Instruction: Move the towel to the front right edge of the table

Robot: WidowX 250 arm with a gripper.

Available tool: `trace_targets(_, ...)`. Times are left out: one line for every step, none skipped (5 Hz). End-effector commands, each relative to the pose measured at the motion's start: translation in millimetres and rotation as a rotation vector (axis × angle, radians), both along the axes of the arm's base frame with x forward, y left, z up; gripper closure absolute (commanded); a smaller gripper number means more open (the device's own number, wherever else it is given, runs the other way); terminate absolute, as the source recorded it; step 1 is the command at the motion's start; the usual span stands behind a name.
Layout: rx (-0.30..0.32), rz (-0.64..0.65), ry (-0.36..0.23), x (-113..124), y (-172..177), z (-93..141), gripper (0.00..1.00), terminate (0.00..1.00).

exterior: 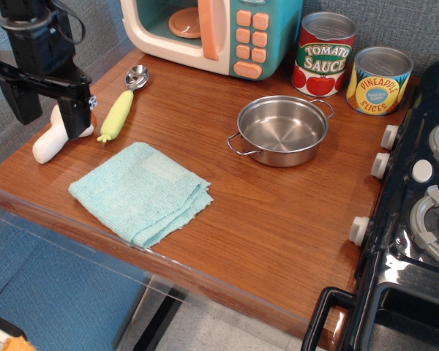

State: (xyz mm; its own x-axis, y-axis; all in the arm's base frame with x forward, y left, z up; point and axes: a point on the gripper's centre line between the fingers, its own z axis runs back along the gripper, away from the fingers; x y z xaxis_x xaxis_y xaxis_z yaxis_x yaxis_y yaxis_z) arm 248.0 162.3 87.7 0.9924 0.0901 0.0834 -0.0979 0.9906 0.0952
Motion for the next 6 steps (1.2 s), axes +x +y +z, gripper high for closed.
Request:
trace_targets(-0.001, -0.118, -0.057, -16, -29, -7, 0.0, 0.0)
trace_targets(0.023, -0.117, -0.069, -7, -35, -38, 0.0, 0.0)
trace_targets(0.044, -0.15, -0.066, 3, -48, -56, 0.0, 0.0)
trace_targets(0.036, -0.17, -0.08, 6, -59, -62, 0.0, 0.0)
trace_targets(-0.038, -0.147, -0.063, -3, -71, -74, 0.0, 0.0)
trace_targets(-0.079, -0.155, -0.02, -15, -95, -88, 0.0, 0.0)
